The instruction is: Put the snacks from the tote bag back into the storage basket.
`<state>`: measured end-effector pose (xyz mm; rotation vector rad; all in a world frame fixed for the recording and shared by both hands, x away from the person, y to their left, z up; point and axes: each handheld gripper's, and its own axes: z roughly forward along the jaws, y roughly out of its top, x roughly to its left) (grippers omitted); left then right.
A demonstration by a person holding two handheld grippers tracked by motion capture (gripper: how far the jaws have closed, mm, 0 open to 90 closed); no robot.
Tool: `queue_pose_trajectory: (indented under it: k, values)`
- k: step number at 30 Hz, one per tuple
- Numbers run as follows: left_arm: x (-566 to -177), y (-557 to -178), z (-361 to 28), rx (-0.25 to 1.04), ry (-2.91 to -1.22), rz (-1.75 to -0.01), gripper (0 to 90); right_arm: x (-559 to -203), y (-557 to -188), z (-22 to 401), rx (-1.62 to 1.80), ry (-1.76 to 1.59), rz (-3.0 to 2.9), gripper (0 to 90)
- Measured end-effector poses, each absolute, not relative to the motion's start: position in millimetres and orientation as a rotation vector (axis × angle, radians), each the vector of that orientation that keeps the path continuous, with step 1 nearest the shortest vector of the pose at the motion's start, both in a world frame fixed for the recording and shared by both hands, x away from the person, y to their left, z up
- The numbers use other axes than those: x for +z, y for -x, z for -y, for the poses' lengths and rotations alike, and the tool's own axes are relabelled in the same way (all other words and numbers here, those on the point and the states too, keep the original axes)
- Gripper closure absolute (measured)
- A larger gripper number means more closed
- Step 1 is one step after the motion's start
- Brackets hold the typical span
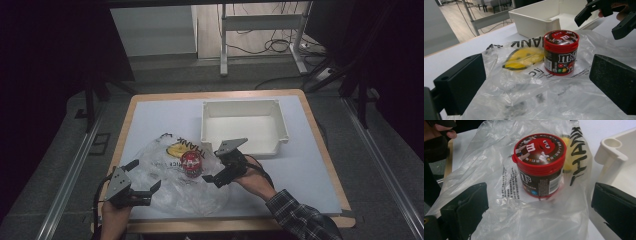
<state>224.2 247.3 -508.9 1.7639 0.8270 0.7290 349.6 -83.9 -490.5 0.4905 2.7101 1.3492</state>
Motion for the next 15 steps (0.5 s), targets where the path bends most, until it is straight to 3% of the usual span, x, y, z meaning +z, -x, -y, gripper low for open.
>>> queue_pose_trajectory:
  k: [15]
  values:
    - [-508.8, -224.0, -246.6, 0.734, -1.769, -0.825, 0.5, -494.9, -353.7, 64.4, 1.297, -0.503, -2.78, 1.2]
